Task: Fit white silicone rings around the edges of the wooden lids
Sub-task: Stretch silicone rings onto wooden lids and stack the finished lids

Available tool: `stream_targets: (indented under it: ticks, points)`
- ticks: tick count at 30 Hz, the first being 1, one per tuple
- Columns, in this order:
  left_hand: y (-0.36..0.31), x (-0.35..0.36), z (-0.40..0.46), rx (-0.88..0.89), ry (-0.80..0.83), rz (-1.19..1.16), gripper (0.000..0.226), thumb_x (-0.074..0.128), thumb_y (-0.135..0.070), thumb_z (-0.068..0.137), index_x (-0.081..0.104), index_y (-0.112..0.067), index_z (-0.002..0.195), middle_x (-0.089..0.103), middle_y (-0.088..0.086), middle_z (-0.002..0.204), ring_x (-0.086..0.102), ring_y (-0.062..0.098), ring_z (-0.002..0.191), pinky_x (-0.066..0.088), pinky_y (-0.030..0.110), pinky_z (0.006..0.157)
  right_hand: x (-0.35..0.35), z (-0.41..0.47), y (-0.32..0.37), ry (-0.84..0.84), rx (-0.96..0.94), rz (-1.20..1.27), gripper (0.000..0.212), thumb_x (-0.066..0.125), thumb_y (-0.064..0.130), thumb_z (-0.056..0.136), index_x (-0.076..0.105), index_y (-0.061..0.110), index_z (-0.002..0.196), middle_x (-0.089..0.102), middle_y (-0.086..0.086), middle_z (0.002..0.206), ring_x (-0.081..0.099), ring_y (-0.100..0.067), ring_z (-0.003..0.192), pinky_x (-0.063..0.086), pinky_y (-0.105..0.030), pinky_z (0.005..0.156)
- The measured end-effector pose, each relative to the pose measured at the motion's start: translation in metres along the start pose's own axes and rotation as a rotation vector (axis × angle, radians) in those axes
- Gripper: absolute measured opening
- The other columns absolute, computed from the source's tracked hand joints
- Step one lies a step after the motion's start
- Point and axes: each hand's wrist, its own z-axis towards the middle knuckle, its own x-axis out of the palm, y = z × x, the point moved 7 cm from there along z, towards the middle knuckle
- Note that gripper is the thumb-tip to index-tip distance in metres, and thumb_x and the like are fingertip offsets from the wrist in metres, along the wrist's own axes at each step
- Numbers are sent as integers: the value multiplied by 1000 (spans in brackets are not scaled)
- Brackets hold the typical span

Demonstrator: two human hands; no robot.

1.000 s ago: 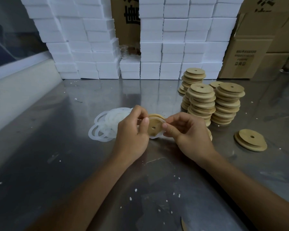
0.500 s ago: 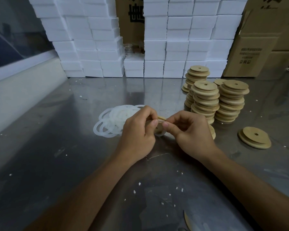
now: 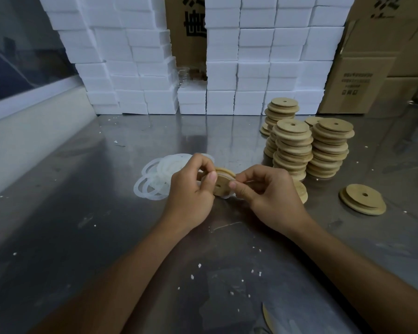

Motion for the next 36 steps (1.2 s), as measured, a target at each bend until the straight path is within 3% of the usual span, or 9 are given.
stream_targets:
  ticks: [3, 8, 13, 15, 18, 20, 24, 28, 36]
  points:
    - [-3, 2, -1, 1, 20, 5, 13, 52, -21, 87, 49, -31, 80, 61, -2, 84, 64, 25, 76, 57, 52, 64, -3, 2, -6, -22, 61, 104, 5, 78, 8, 82, 74, 5, 81, 76, -10, 80, 74, -26, 77, 61, -43, 75]
    - [-5, 2, -1, -8, 29, 9, 23, 55, -11, 92, 49, -30, 79, 62, 3, 84, 63, 27, 73, 56, 52, 64, -3, 3, -15, -30, 152, 220, 10, 79, 2, 78, 72, 7, 72, 77, -7, 76, 73, -17, 70, 61, -28, 71]
    - [0, 0, 1, -61, 13, -48, 32, 56, -6, 93, 50, -32, 77, 62, 7, 85, 65, 31, 72, 58, 44, 58, -3, 2, -11, -23, 102, 183, 6, 79, 7, 81, 74, 4, 81, 77, -7, 80, 75, -22, 77, 62, -36, 76]
    - [2, -1, 1, -75, 7, -78, 33, 55, -5, 94, 50, -32, 77, 61, 3, 86, 66, 29, 76, 59, 36, 56, -1, 0, -10, -8, 95, 133, 8, 78, 12, 83, 73, 6, 85, 76, -5, 78, 74, -19, 74, 62, -38, 74]
    - [5, 1, 0, -83, 14, -61, 29, 54, -5, 95, 50, -29, 79, 58, -4, 86, 67, 26, 81, 61, 38, 59, 0, -2, -11, 7, 112, 127, 7, 76, 14, 86, 71, 8, 85, 75, -5, 73, 73, -24, 67, 62, -46, 66]
    - [0, 1, -1, -29, 4, 27, 22, 53, -8, 95, 50, -25, 82, 59, -3, 84, 64, 22, 80, 59, 36, 65, -1, -2, -10, 2, 89, 109, 5, 75, 12, 86, 71, 9, 85, 75, -3, 74, 72, -20, 67, 61, -41, 64]
    - [-24, -1, -2, 245, -8, 277, 2, 55, -15, 87, 55, -16, 86, 58, -5, 84, 54, 11, 78, 43, 17, 66, -4, -5, 2, -53, -89, -81, 3, 74, 14, 87, 71, 12, 88, 73, 7, 80, 70, -4, 75, 58, -23, 67]
    - [-29, 4, -4, 319, 61, 327, 4, 57, -12, 89, 57, -14, 87, 58, -4, 82, 51, 10, 75, 44, 23, 65, -2, -10, 17, -56, -264, -206, 2, 71, 13, 90, 70, 12, 91, 71, 8, 82, 67, -3, 82, 56, -21, 67]
    - [-26, 5, -3, 241, 52, 284, 12, 60, 0, 85, 57, -11, 83, 60, 1, 80, 52, 10, 77, 42, 18, 65, -6, -2, -1, -85, -43, -76, 13, 76, 14, 85, 71, 26, 81, 72, 10, 77, 69, -6, 75, 59, -32, 72]
